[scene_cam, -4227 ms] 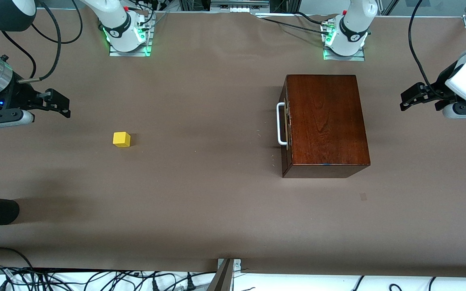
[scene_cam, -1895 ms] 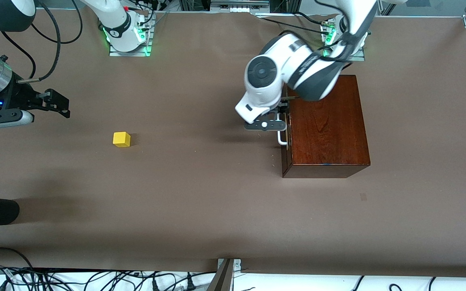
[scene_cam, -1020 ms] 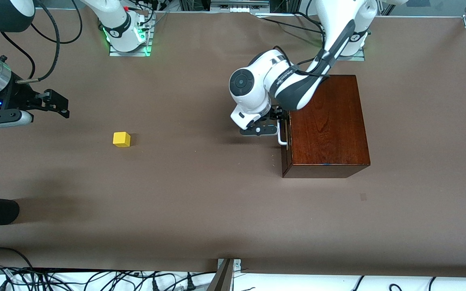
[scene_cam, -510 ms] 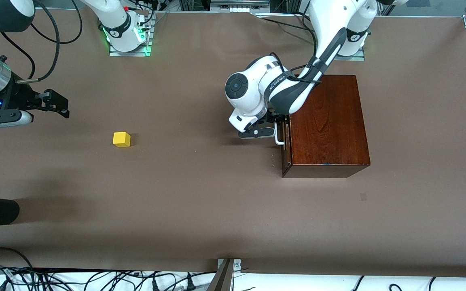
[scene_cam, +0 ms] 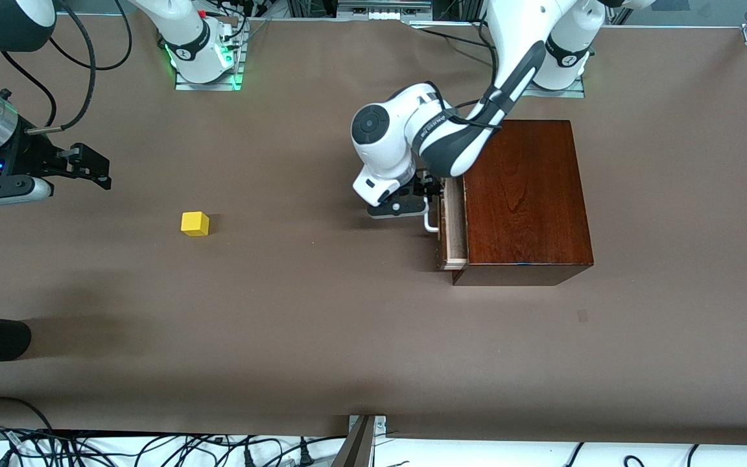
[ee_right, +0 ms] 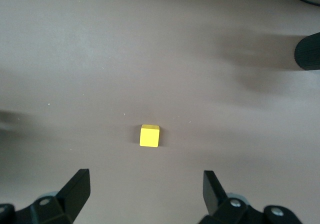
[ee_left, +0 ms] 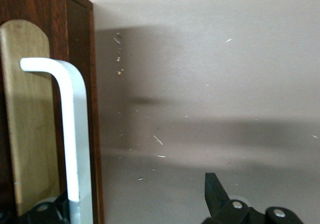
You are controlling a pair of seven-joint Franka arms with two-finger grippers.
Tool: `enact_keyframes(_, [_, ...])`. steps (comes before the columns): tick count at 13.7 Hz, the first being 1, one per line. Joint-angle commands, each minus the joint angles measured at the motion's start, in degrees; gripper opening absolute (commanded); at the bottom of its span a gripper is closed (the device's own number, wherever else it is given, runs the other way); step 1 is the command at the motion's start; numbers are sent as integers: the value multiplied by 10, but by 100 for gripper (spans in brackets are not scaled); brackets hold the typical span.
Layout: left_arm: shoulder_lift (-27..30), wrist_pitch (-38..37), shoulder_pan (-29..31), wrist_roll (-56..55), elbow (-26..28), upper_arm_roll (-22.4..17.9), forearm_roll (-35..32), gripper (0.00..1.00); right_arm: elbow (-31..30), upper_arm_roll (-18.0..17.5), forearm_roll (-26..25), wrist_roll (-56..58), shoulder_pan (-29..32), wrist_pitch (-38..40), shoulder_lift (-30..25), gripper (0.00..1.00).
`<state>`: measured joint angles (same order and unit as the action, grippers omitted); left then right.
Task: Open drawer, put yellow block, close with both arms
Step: 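Pull the drawer handle outward with the left gripper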
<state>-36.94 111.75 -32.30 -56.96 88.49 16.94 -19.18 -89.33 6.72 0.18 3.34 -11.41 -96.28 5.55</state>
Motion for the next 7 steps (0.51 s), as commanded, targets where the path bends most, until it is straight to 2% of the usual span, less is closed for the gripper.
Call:
enact_keyframes(1, [-16,44,-28,-17,-27,1,19,100,16,-2,-4,8,4,8,7,100])
enact_keyframes(7, [-19,75,-38,-18,-34,0,35,100,16,0,-4,7,6,7,14,100])
